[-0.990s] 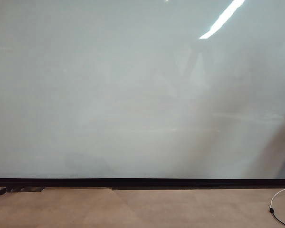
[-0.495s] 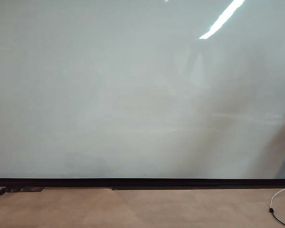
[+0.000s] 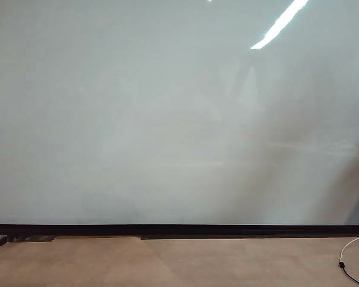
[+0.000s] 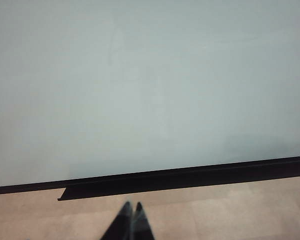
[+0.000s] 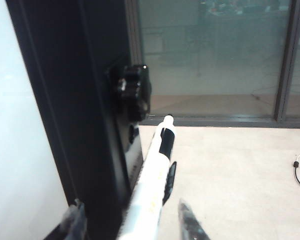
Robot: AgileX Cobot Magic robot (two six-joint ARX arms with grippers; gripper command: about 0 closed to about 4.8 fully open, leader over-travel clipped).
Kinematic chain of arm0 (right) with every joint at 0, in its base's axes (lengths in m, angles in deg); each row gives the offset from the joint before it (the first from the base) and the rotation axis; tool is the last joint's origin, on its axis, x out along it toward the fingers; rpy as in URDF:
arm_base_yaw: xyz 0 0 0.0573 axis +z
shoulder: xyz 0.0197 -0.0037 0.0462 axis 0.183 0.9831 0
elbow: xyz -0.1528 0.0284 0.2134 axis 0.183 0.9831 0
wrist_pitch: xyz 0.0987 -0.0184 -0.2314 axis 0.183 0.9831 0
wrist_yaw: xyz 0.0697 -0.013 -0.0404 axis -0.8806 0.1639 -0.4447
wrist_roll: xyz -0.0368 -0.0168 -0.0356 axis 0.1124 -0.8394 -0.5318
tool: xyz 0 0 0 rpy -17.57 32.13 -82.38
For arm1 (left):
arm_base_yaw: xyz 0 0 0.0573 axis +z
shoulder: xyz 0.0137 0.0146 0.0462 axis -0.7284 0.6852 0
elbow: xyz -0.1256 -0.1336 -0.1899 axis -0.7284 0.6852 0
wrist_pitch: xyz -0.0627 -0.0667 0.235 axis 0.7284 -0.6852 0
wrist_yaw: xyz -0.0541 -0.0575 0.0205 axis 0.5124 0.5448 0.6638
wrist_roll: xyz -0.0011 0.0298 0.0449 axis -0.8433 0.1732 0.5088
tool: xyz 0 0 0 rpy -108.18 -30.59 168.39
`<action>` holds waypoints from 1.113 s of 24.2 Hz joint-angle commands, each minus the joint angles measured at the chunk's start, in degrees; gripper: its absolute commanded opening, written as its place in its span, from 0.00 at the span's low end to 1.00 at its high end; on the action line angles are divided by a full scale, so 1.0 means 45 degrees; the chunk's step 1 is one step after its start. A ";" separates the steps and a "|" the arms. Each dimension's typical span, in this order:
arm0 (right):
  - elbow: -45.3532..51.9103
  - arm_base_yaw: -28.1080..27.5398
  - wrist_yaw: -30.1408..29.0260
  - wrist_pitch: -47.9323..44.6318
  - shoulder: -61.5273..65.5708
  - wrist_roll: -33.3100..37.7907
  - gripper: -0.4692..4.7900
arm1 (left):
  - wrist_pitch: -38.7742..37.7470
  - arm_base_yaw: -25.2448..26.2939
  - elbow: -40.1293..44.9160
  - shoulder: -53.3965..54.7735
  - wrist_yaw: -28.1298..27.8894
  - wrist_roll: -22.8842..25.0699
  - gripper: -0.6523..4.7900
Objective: Pick up the pen on the shelf to the right of the whiteboard and draw a straight line.
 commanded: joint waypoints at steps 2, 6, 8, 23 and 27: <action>-0.0034 -0.0039 -0.0015 -0.0165 -0.0044 0.0019 0.54 | 0.0112 -0.0010 -0.0044 0.0000 0.0034 0.0010 0.11; -0.0034 -0.0073 -0.0019 -0.0170 -0.0044 0.0019 0.54 | 0.0117 -0.0010 -0.0044 0.0000 0.0034 0.0010 0.11; -0.0034 -0.0087 -0.0015 -0.0170 -0.0044 0.0019 0.54 | 0.0112 -0.0010 -0.0044 0.0000 0.0034 0.0010 0.11; -0.0034 -0.0102 -0.0058 -0.0185 -0.0044 0.0019 0.46 | 0.0112 -0.0010 -0.0044 0.0000 0.0034 0.0010 0.11; -0.0034 -0.0097 -0.0058 -0.0185 -0.0044 0.0019 0.46 | 0.0112 -0.0010 -0.0044 0.0000 0.0034 0.0010 0.11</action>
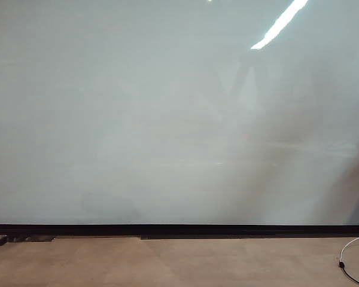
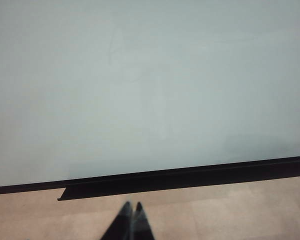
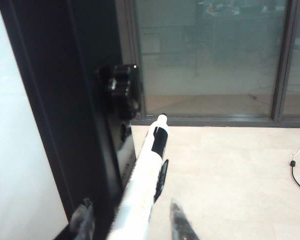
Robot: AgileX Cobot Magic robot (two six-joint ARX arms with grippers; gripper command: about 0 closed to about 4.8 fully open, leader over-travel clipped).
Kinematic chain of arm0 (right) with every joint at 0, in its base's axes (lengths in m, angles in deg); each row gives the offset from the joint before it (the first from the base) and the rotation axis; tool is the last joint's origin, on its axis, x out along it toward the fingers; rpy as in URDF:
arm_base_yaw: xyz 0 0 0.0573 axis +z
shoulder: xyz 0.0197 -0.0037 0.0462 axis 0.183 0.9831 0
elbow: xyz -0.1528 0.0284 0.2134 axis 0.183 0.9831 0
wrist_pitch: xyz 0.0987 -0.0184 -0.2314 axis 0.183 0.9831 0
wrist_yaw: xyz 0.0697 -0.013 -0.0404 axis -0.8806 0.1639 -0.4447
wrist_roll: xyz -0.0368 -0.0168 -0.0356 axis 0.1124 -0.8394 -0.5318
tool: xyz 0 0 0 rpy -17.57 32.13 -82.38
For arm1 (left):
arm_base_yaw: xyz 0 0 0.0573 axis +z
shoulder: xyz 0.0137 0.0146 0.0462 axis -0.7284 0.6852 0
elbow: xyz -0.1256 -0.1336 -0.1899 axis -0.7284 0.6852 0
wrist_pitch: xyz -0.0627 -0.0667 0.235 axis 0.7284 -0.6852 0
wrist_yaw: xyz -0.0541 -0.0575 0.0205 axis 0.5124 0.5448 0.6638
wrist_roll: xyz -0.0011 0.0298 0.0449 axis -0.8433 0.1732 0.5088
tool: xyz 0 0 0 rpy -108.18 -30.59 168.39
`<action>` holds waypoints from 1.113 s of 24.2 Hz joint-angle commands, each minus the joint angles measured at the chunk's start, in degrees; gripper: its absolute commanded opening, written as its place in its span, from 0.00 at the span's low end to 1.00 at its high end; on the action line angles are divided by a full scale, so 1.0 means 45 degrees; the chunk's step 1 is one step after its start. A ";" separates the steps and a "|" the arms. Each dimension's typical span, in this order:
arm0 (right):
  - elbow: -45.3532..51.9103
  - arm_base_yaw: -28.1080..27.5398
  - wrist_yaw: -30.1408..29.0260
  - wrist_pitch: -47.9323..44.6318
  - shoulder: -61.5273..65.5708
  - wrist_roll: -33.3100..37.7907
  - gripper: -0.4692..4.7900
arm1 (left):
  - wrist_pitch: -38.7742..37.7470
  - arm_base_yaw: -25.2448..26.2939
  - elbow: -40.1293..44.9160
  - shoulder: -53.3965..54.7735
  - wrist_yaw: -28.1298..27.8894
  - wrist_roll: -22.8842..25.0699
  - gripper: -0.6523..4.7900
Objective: Pick up the pen on the shelf to the right of the whiteboard and draw a straight line.
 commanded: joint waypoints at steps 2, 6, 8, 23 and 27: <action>-0.0034 0.0005 -0.0063 -0.0185 -0.0044 0.0015 0.40 | 0.0112 -0.0005 -0.0044 0.0000 0.0034 0.0010 0.11; -0.0034 0.0000 -0.0083 -0.0185 -0.0044 0.0015 0.33 | 0.0117 -0.0005 -0.0044 0.0000 0.0034 0.0010 0.11; -0.0034 0.0000 -0.0121 -0.0185 -0.0044 0.0015 0.32 | 0.0112 -0.0005 -0.0044 0.0000 0.0034 0.0010 0.11; -0.0034 -0.0146 -0.0602 -0.0155 -0.0602 0.0369 0.13 | 0.0112 -0.0005 -0.0044 0.0000 0.0034 0.0010 0.11; -0.0034 -0.0413 0.0510 0.0355 -0.1341 0.0379 0.08 | 0.0107 -0.0005 -0.0044 0.0000 0.0034 0.0010 0.11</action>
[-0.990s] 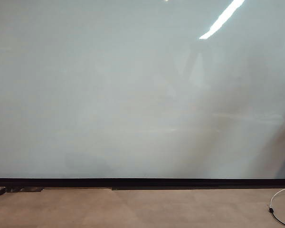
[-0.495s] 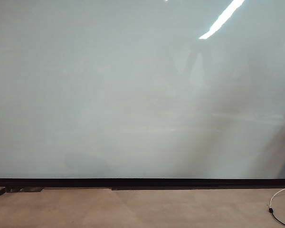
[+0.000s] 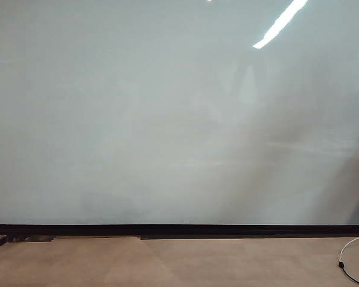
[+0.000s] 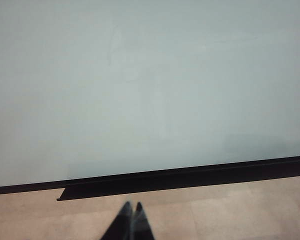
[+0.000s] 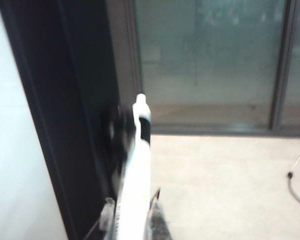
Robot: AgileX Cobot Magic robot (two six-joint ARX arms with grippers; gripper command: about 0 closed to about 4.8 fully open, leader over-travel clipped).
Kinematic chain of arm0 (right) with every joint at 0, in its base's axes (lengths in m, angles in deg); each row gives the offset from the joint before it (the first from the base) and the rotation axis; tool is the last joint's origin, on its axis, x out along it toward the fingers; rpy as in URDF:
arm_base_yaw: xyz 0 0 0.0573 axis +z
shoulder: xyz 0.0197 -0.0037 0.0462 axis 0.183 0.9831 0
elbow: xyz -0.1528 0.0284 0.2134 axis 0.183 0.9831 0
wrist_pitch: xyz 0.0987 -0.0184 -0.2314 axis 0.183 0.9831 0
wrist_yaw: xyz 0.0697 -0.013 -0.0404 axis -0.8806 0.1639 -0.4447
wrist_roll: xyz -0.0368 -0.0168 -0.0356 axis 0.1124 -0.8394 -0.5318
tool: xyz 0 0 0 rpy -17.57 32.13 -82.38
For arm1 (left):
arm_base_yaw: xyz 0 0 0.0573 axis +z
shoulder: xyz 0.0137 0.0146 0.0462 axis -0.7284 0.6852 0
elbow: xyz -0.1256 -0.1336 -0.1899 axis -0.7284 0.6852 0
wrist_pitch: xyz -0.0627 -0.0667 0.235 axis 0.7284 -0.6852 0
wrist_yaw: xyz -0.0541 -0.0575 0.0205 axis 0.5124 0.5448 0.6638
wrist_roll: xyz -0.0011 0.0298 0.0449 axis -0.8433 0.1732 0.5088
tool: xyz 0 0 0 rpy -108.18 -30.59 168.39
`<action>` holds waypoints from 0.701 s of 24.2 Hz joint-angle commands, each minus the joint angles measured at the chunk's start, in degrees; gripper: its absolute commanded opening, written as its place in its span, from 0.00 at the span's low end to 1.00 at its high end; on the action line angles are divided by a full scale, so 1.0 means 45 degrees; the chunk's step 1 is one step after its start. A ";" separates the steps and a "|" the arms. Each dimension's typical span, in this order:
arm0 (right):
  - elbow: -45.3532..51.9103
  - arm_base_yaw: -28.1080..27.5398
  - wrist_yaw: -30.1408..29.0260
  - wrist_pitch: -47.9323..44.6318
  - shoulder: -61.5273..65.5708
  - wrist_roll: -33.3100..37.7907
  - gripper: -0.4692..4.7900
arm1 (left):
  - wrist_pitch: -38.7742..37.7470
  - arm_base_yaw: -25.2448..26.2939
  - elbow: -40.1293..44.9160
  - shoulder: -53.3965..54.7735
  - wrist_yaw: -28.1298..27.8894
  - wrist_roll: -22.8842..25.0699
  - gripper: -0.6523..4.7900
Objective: Pick up the pen on the shelf to the right of the whiteboard and draw a straight line.
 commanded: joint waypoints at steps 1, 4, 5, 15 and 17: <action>-0.0034 -0.0248 0.1180 0.0539 -0.0690 0.0049 0.08 | 0.0117 -0.0005 -0.0044 0.0000 0.0029 0.0010 0.11; -0.0034 -0.0709 0.2142 0.2458 -0.1593 -0.0034 0.08 | 0.0121 -0.0005 -0.0044 0.0000 0.0034 0.0010 0.11; -0.0034 -0.0792 0.2565 0.3055 -0.1831 -0.0223 0.08 | 0.0117 -0.0005 -0.0044 0.0000 0.0039 0.0010 0.11; 0.2205 -0.0141 0.5440 0.8631 -0.8903 -0.0733 0.08 | 0.0117 -0.0005 -0.0044 0.0000 0.0029 0.0010 0.11; 0.2312 0.0165 0.6096 1.0146 -1.0263 -0.0933 0.08 | 0.0112 -0.0005 -0.0044 0.0000 0.0029 0.0010 0.11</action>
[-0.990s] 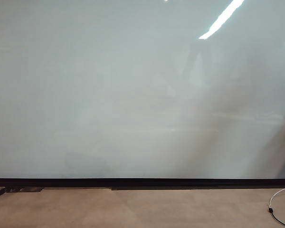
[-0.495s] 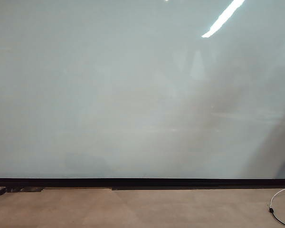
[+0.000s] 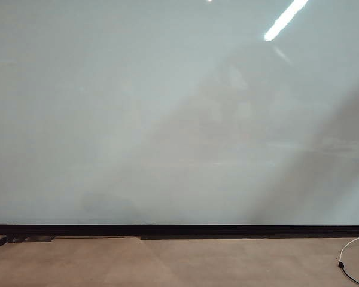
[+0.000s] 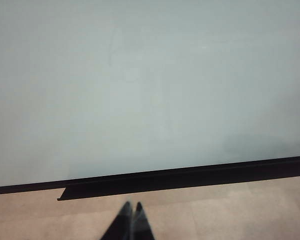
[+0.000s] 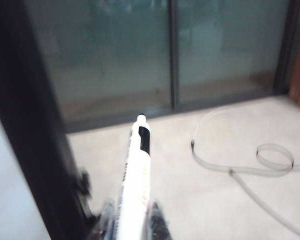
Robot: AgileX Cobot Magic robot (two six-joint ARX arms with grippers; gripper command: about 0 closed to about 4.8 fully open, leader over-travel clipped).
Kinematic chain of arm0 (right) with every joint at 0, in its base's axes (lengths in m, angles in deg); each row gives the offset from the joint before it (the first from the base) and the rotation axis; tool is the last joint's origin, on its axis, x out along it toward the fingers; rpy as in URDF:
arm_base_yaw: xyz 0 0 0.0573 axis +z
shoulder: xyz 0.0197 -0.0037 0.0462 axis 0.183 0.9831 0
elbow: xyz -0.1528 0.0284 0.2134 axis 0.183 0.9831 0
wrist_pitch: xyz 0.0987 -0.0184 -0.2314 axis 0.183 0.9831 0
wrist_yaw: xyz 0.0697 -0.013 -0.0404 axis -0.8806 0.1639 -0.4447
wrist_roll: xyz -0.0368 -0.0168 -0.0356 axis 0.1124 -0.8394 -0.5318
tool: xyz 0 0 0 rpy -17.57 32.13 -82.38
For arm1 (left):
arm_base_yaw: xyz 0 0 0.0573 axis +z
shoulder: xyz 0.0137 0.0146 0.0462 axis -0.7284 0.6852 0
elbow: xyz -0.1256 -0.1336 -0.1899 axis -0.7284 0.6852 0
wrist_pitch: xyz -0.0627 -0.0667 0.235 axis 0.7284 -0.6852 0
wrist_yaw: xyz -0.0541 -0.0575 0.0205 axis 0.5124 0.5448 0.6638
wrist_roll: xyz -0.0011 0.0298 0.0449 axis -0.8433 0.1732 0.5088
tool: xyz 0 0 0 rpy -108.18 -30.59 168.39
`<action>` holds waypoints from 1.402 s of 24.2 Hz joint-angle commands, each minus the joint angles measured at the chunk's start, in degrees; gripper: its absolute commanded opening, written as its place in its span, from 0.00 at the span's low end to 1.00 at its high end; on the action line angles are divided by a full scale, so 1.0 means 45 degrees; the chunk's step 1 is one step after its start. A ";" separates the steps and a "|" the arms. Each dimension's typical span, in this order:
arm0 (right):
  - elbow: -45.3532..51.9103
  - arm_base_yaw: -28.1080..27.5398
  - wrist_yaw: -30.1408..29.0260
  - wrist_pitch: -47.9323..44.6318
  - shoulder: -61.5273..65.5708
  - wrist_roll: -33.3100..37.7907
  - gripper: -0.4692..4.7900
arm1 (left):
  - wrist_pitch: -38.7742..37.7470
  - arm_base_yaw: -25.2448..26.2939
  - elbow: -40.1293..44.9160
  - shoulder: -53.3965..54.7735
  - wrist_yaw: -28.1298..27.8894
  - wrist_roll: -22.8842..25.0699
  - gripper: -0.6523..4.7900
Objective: Pick up the pen on the shelf to the right of the whiteboard and draw a straight line.
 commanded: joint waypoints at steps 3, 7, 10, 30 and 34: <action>0.0092 0.0792 0.2069 0.3827 -0.2871 -0.0544 0.08 | 0.0112 0.0000 -0.0044 0.0000 -0.0010 0.0010 0.11; 0.0102 0.1486 0.2278 0.6324 -0.4925 -0.0685 0.08 | 0.0112 -0.0005 -0.0044 0.0000 -0.0010 0.0010 0.11; 0.0121 0.2263 0.3118 0.7626 -0.6504 -0.1375 0.08 | 0.0117 0.0000 -0.0044 0.0000 -0.0010 0.0010 0.11; 0.3434 1.4294 0.9471 0.5547 -0.7878 0.0918 0.08 | 0.0112 -0.0005 -0.0044 0.0000 -0.0015 0.0010 0.11; 0.3410 1.6684 1.0496 0.2181 -0.4449 0.0908 0.08 | 0.0112 -0.0005 -0.0044 0.0000 -0.0015 0.0010 0.11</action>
